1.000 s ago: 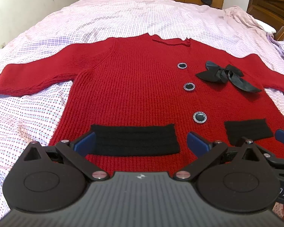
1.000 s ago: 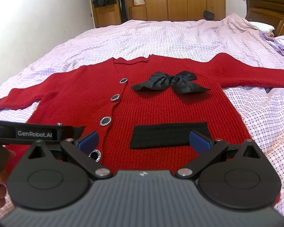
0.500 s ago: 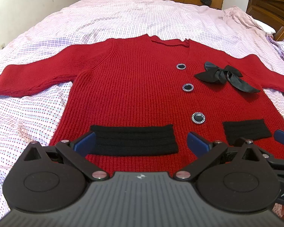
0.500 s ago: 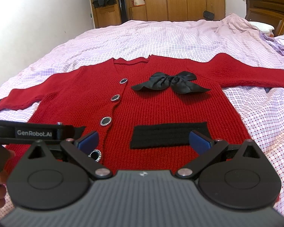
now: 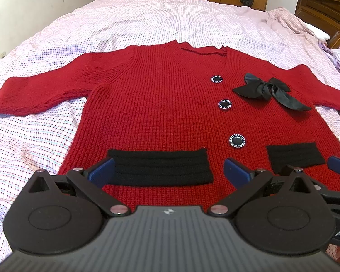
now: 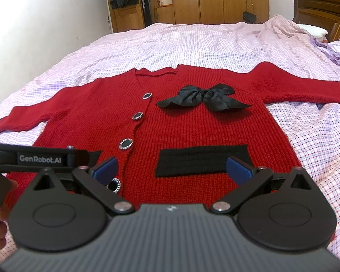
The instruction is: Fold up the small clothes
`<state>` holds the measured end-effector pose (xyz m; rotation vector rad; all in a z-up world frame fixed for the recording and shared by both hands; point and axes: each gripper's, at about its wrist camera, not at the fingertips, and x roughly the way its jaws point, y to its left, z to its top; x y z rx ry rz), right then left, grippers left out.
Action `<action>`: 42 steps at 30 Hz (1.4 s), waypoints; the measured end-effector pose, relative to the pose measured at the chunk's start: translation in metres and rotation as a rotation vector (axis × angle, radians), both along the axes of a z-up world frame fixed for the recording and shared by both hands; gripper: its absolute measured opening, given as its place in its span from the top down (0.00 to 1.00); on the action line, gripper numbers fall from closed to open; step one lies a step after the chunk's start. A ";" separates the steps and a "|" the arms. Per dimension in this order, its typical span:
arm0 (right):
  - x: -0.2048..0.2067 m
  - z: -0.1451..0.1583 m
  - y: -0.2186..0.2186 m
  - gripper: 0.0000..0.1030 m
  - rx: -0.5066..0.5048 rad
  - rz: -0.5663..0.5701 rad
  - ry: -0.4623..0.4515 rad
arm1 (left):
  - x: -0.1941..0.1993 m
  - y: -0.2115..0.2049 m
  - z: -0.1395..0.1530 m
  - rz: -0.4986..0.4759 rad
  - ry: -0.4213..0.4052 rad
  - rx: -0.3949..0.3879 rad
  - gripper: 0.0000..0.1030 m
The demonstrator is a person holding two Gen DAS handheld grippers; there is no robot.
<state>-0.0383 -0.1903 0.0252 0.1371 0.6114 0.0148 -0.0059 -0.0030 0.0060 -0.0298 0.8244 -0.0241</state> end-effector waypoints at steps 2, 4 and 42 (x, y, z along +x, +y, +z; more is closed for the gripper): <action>0.000 0.000 0.000 0.00 0.000 0.000 0.000 | 0.000 0.000 0.000 0.000 0.000 -0.001 0.00; 0.000 0.000 0.000 0.00 0.000 0.001 0.000 | 0.000 0.000 0.000 -0.001 0.000 -0.001 0.00; 0.033 0.023 -0.106 0.00 0.120 -0.041 0.008 | 0.043 -0.037 0.025 -0.082 -0.021 0.049 0.00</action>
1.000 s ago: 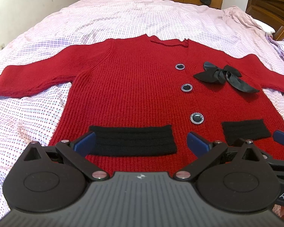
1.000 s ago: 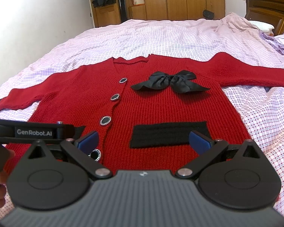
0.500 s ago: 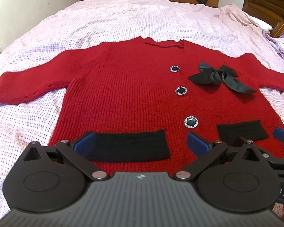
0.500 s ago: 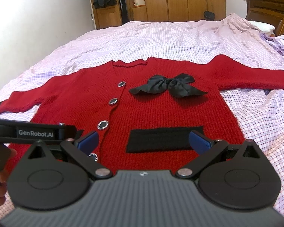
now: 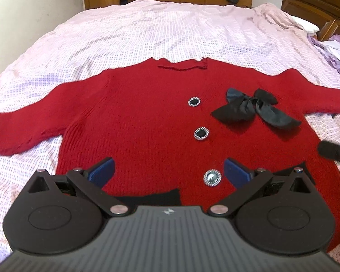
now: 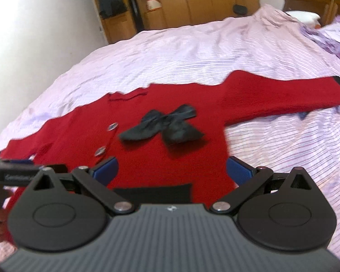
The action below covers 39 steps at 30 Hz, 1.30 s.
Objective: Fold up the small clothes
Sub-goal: 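Move the right gripper to the cardigan sleeve cuff and grasp it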
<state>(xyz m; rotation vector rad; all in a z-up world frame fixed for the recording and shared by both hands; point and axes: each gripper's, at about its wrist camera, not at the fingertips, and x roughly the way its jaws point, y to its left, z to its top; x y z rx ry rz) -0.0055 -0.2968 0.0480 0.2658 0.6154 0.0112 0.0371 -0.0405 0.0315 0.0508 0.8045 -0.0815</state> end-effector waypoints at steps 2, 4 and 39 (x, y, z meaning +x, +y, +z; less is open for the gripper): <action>0.009 -0.001 -0.021 0.00 -0.003 -0.036 0.013 | 0.006 -0.006 -0.001 -0.003 0.001 0.014 0.00; 0.018 -0.003 -0.044 0.00 -0.004 -0.079 0.025 | 0.013 -0.012 -0.003 -0.004 0.008 0.020 0.00; 0.118 -0.088 -0.251 0.13 0.327 -0.430 -0.061 | 0.068 -0.038 -0.063 0.007 0.139 0.058 0.00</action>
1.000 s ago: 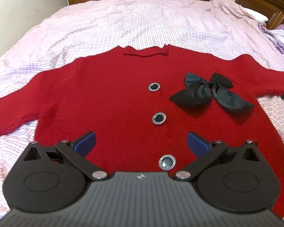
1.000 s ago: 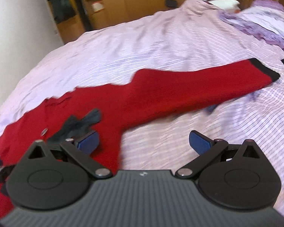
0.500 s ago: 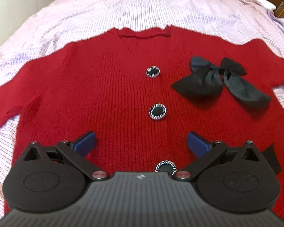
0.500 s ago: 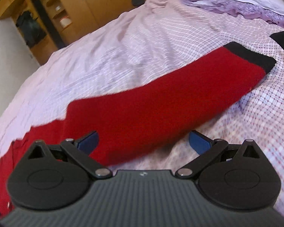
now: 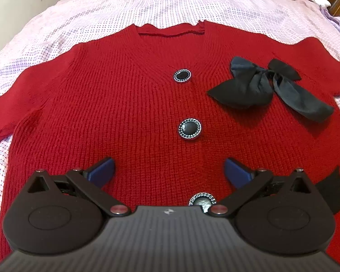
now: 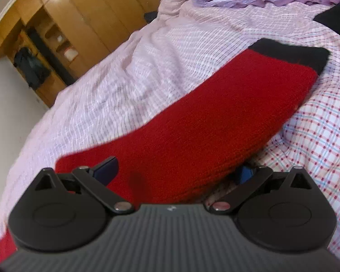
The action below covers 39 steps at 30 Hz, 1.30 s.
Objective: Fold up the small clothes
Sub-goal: 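Move the right gripper to the cardigan sleeve cuff and grasp it, then lift the sleeve with the right gripper and fold it across the cardigan body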
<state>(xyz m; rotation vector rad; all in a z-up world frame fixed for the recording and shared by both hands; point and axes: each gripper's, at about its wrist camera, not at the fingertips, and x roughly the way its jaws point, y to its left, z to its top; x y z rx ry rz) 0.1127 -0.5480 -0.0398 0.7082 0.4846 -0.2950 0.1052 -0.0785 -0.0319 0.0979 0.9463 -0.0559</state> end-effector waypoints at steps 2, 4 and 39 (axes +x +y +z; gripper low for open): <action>-0.007 0.002 -0.007 0.17 0.017 -0.070 -0.040 | 0.000 0.000 0.001 -0.003 -0.002 0.000 0.00; -0.010 0.001 -0.017 0.19 0.041 -0.127 -0.093 | 0.000 0.000 0.001 -0.007 -0.006 0.003 0.00; -0.061 0.108 0.095 0.88 -0.014 0.080 -0.313 | -0.023 0.049 0.048 0.052 -0.032 -0.023 0.00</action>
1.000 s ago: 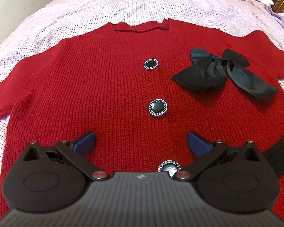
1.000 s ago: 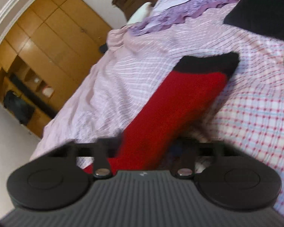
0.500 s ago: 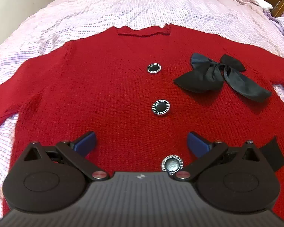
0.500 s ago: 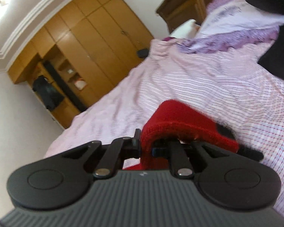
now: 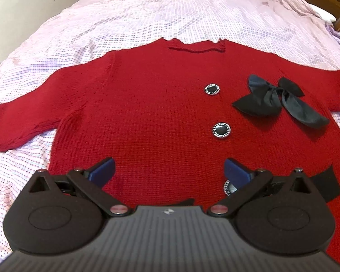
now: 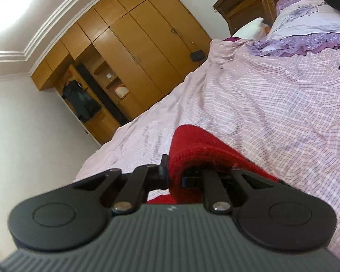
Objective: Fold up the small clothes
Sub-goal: 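Lift the sleeve with the right gripper and fold it across the cardigan body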
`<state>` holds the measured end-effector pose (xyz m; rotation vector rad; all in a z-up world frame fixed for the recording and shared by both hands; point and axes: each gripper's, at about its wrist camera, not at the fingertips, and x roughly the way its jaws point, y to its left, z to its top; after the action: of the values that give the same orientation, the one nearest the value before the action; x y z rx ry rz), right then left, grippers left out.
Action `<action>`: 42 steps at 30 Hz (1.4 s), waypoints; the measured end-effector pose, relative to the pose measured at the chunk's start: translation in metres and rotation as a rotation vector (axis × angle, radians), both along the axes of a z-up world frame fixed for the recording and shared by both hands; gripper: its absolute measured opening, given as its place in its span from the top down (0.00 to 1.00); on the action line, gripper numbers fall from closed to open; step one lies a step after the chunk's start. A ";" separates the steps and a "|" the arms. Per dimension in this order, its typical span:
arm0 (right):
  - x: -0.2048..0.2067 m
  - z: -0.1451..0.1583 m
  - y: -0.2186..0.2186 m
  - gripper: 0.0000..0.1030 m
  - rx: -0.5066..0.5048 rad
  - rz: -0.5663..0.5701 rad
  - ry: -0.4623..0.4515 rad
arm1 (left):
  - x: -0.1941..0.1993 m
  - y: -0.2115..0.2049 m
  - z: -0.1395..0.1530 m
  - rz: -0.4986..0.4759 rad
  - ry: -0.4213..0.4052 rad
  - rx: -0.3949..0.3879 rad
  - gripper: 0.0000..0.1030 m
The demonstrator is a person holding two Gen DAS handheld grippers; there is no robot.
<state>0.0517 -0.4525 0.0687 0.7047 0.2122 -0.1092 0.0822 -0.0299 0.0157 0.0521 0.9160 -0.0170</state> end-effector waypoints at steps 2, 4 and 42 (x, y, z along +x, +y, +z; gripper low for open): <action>0.003 0.004 0.009 0.88 -0.008 0.009 -0.006 | -0.001 0.004 0.001 0.007 -0.002 -0.006 0.00; 0.008 0.010 0.020 0.88 -0.029 0.019 -0.011 | -0.002 0.009 0.003 0.011 -0.005 -0.011 0.00; 0.119 -0.078 0.290 0.75 -0.224 0.475 0.272 | -0.003 0.140 0.000 0.221 -0.037 0.002 0.00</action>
<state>0.1709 -0.1621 -0.0089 0.3993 0.6127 0.2245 0.0797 0.1104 0.0155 -0.0466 0.8804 0.1898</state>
